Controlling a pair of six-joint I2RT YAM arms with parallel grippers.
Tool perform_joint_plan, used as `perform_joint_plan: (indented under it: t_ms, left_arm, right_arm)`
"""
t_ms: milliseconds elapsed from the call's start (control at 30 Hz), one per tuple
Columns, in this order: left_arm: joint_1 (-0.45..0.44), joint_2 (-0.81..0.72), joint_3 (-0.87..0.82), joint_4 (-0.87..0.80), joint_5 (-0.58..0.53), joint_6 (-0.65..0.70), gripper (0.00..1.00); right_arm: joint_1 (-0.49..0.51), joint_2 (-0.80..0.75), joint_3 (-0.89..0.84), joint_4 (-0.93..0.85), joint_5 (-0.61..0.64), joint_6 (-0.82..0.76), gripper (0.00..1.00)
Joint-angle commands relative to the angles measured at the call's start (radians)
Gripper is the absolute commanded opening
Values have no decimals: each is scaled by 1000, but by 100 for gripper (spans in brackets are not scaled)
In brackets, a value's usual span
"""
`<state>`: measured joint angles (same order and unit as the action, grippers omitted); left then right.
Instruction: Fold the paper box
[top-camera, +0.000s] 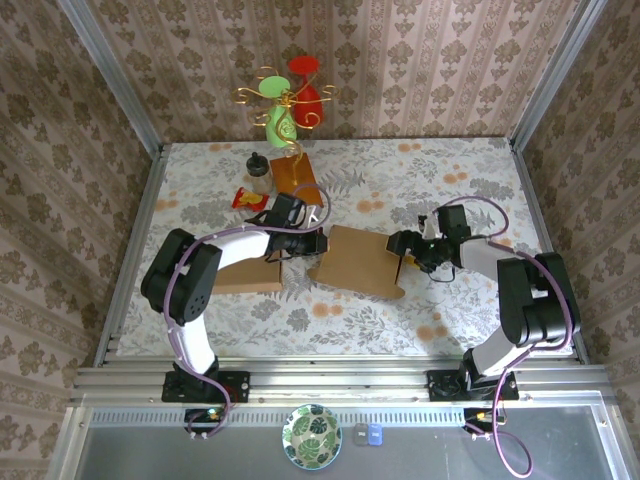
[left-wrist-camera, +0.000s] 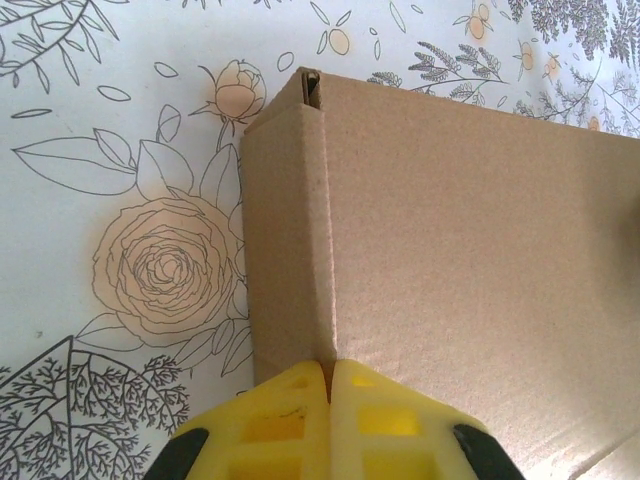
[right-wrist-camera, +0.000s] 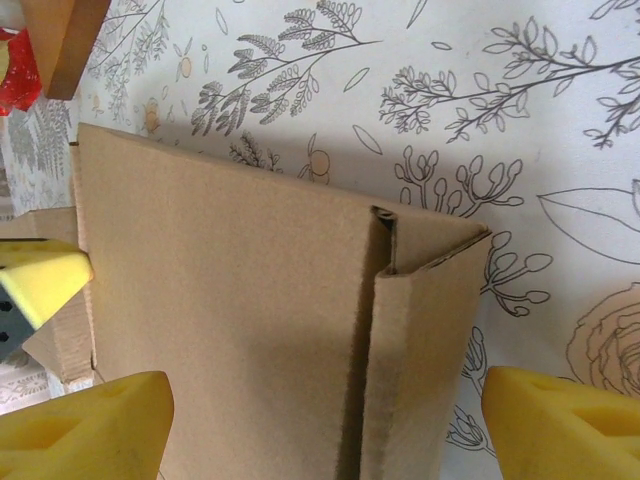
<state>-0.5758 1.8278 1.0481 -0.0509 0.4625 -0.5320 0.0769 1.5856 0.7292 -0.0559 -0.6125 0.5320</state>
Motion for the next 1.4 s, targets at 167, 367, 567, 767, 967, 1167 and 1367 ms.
perform_joint_plan:
  t_ms: [167, 367, 567, 767, 967, 1167, 1367]
  left_arm:
    - [35, 17, -37, -79, -33, 22, 0]
    - [45, 27, -40, -75, -33, 24, 0]
    - [45, 36, -35, -70, -30, 21, 0]
    - [48, 39, -27, -69, -28, 19, 0]
    - [48, 37, -12, -70, -21, 17, 0]
    - [47, 14, -6, -55, -20, 16, 2]
    - [44, -85, -43, 11, -50, 44, 14]
  right_arm:
    - [3, -11, -43, 126, -111, 25, 82]
    - [16, 9, -48, 205, -162, 79, 81]
    - [73, 39, -46, 314, -179, 172, 77]
    - [93, 41, -26, 341, -160, 226, 72]
    - [123, 53, 1, 350, -152, 281, 65]
    - [124, 47, 19, 346, -148, 344, 58]
    - [105, 50, 55, 296, -176, 425, 49]
